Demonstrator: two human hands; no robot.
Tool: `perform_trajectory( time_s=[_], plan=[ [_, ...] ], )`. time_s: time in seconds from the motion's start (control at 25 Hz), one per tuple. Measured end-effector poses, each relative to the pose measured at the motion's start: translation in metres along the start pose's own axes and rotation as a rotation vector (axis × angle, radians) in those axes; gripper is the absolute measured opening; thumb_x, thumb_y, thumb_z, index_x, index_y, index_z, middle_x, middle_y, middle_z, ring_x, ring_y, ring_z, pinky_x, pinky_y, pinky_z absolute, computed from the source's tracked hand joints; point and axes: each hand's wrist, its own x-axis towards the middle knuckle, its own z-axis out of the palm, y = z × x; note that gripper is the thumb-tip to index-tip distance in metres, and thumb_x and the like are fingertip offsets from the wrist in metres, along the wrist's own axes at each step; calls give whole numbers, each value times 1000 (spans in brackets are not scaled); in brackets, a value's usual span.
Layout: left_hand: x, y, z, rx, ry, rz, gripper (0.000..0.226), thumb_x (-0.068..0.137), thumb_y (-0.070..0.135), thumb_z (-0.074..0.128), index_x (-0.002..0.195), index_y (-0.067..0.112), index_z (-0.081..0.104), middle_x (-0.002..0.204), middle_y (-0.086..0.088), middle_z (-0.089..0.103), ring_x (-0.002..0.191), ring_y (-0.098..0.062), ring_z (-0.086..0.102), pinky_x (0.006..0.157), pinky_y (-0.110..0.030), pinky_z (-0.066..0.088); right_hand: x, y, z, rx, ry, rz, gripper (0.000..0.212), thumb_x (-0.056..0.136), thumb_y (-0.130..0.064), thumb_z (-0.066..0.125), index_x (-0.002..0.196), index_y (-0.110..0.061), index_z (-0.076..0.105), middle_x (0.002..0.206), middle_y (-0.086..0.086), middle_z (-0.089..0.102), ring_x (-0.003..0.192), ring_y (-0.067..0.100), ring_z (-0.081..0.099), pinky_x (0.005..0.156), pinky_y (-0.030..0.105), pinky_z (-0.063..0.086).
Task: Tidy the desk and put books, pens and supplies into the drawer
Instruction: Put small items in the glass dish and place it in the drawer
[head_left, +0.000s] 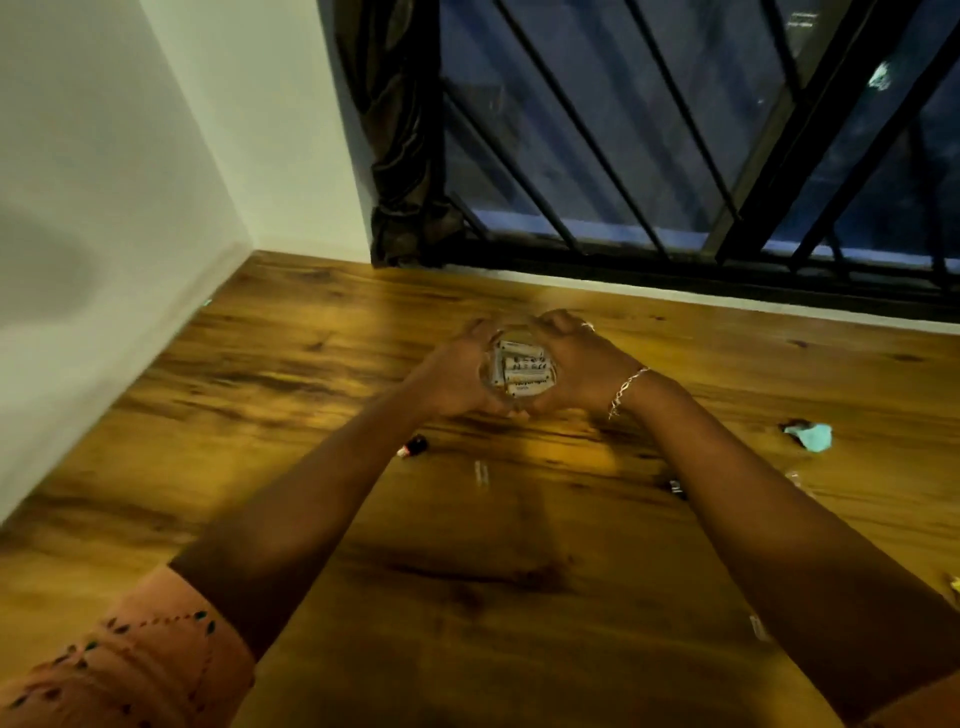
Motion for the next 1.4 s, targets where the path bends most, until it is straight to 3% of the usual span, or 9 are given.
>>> perform_trajectory(
  time_s=[0.08,0.28,0.44,0.6,0.72,1.04,1.32,1.4],
  plan=[
    [-32,-1,0,50,-4,-2,108,56,23,87,143,10,25,141,-8,35,126,-22,41,102,-31,39,-20,-23,9,-15,-23,-28,107,63,-45,78,146,-14,19,145,10,27,132,29,29,108,34,31],
    [-113,-5,11,49,9,-53,108,55,33,85,143,10,27,139,-6,37,128,-20,40,104,-33,39,-72,-72,32,-27,-102,-87,111,65,-51,75,147,-12,13,151,8,17,137,31,23,109,38,30],
    [-164,-3,25,119,-5,-69,106,59,26,86,144,12,24,147,-4,29,135,-19,31,101,-18,30,-109,-97,53,16,-118,-119,107,61,-52,77,144,-14,22,144,7,25,130,30,30,105,36,35],
    [-207,-5,30,154,-4,-124,116,55,31,88,145,11,17,146,-7,28,131,-23,37,100,-23,35,-127,-117,83,22,-129,-147,106,60,-54,77,144,-15,25,146,7,22,131,30,30,109,36,32],
    [-226,-9,29,180,-9,-134,111,57,23,87,144,5,19,147,-12,28,135,-24,29,106,-22,26,-128,-130,97,32,-107,-167,102,63,-51,76,144,-13,25,144,9,24,131,31,30,110,37,31],
    [-234,-27,28,124,-12,-231,113,61,11,84,147,11,11,148,-10,28,134,-23,34,104,-23,31,-123,-142,112,52,-108,-153,98,59,-50,80,138,-14,36,137,9,32,127,30,34,107,40,36],
    [-230,-21,30,133,-83,-326,115,65,10,82,148,10,3,152,-11,20,137,-27,28,107,-30,33,-126,-143,112,-8,-133,-125,99,67,-49,76,144,-13,25,148,10,22,135,32,28,110,38,28],
    [-240,-17,30,106,-29,-305,107,68,5,79,148,7,7,153,-12,18,138,-27,27,108,-33,33,-135,-146,110,19,-57,-105,91,72,-45,72,144,-12,26,149,11,23,136,31,27,110,39,29]
  ],
)
